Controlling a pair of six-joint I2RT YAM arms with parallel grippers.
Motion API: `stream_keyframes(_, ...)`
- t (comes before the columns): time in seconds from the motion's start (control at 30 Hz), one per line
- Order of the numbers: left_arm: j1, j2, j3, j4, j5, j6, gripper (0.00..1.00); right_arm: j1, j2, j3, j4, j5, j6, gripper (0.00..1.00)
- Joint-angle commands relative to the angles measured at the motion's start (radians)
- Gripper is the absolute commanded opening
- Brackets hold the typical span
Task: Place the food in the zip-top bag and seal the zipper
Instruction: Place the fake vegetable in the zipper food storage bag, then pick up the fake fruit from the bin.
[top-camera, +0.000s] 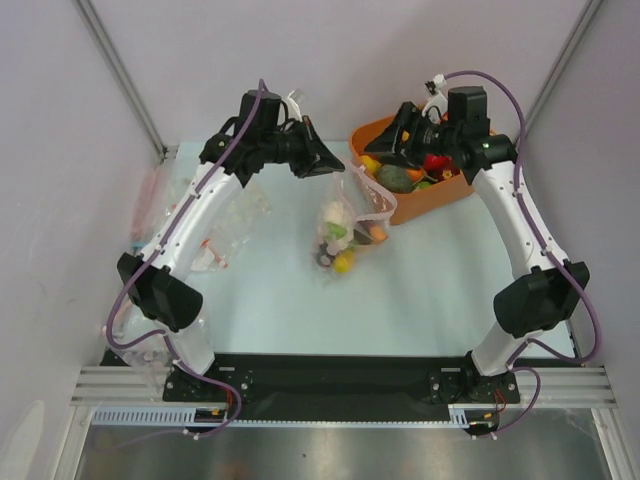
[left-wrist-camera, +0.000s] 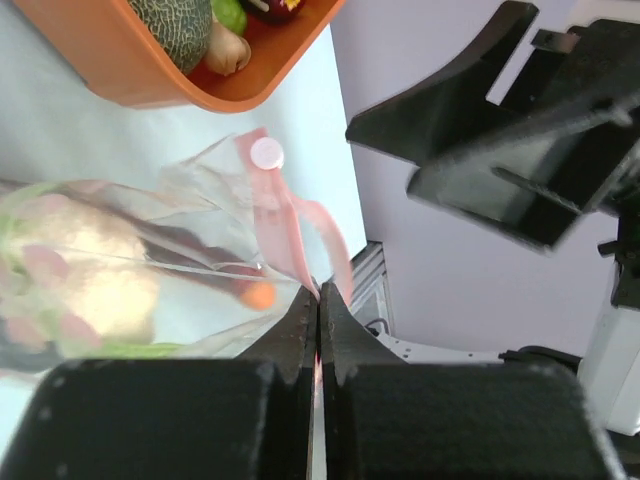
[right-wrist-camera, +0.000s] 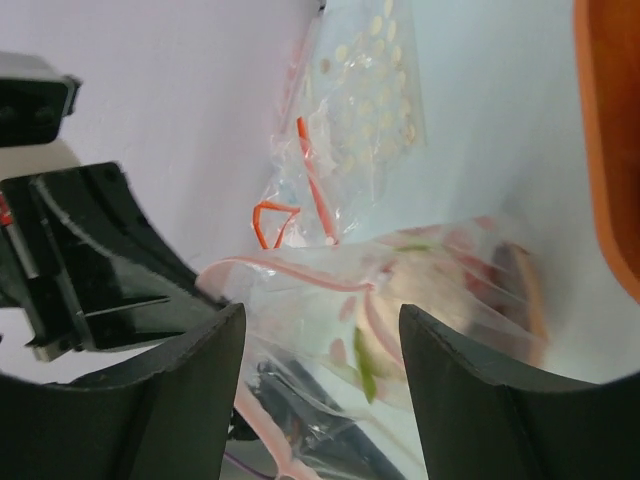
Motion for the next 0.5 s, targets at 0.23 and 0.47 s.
stream_keyframes(0.23, 0.073, -0.068, 0.157, -0.115, -0.093, 0.144, 0.0, -0.114, 0.012, 0.056, -0.068, 0.218, -0.085, 0.66)
stream_keyframes(0.47, 0.142, -0.075, 0.18, -0.195, -0.217, 0.254, 0.0, -0.117, 0.156, 0.118, -0.094, 0.359, -0.174, 0.66)
